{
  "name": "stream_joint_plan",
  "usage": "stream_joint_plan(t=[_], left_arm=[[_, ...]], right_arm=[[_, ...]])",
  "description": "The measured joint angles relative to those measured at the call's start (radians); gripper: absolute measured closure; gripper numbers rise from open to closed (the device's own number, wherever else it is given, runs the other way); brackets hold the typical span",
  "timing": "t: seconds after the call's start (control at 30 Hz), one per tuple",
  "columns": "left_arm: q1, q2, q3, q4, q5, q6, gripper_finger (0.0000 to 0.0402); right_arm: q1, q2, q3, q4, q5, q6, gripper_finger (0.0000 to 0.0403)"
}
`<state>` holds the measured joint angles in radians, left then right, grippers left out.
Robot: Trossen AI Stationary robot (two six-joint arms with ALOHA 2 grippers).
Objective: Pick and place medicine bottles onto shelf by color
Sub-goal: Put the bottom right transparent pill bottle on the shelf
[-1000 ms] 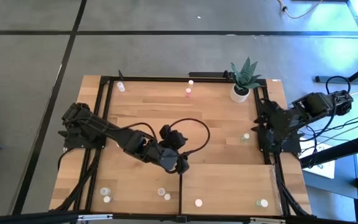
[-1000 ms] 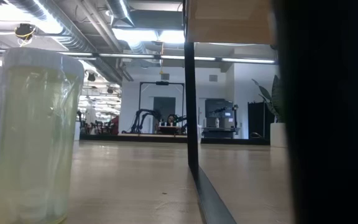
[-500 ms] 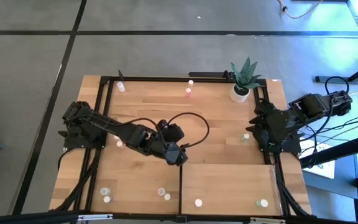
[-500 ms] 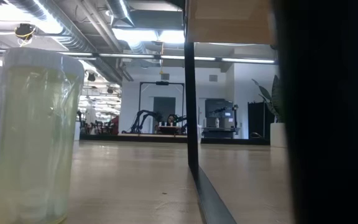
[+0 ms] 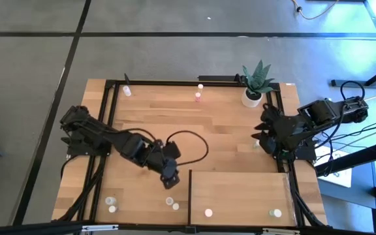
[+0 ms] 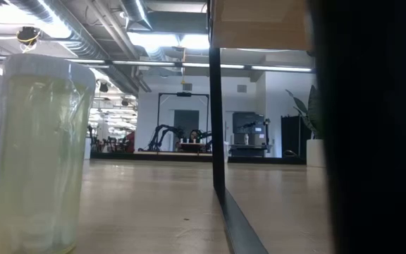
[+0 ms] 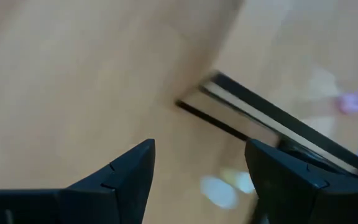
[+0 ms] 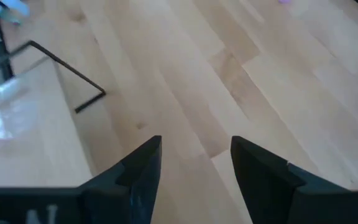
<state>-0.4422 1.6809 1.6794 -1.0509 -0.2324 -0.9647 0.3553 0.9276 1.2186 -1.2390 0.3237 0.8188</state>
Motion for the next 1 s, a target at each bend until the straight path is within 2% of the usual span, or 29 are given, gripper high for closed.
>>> stream_joint_plan(t=[0.23,0.4,0.6,1.0], left_arm=[[-0.1,0.005,0.0,-0.004,0.003,-0.272,0.0159],[-0.169,0.009,-0.024,0.043,-0.075,-0.343,0.0159],[-0.233,0.009,-0.058,0.107,-0.09,-0.307,0.0159],[-0.293,0.01,-0.195,0.142,-0.151,-0.056,0.0159]], right_arm=[[0.0,0.0,0.0,0.078,-0.003,-0.086,0.0208],[0.0,0.0,0.0,0.092,-0.003,-0.099,0.0208],[0.0,0.0,0.0,0.092,-0.011,-0.119,0.0208],[0.0,0.0,0.0,0.093,-0.011,-0.18,0.0208]])
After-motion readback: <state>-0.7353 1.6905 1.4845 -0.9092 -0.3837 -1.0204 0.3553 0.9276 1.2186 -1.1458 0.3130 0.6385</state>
